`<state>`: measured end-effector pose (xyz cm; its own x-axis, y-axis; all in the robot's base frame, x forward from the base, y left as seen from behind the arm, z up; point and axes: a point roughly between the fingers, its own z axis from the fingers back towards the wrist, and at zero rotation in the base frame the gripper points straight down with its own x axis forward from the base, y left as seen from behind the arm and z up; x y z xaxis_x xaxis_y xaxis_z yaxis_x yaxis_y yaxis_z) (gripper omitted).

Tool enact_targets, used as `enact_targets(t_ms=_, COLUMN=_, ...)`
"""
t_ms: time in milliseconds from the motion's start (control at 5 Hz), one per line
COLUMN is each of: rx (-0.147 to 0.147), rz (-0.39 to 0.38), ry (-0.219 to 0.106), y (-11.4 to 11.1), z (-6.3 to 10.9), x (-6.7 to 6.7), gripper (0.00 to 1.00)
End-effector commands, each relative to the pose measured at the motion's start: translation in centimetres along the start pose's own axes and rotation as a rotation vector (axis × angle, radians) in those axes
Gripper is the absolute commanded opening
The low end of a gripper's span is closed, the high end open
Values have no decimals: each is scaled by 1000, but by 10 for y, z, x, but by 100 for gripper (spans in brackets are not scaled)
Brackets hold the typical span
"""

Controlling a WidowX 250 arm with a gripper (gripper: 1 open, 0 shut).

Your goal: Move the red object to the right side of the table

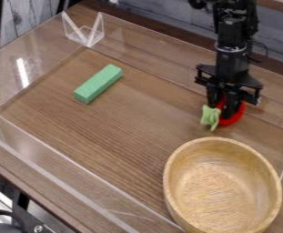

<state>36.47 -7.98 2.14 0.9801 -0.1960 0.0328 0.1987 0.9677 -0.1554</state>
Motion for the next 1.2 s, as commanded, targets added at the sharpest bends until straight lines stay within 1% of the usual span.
enact_targets(t_ms=0, rx=2, rz=-14, ry=-27, y=-9, z=-3, x=10, gripper=0)
enact_targets(t_ms=1000, rx=-6, rz=-18, ry=-5, y=-15, z=-10, x=11, gripper=0)
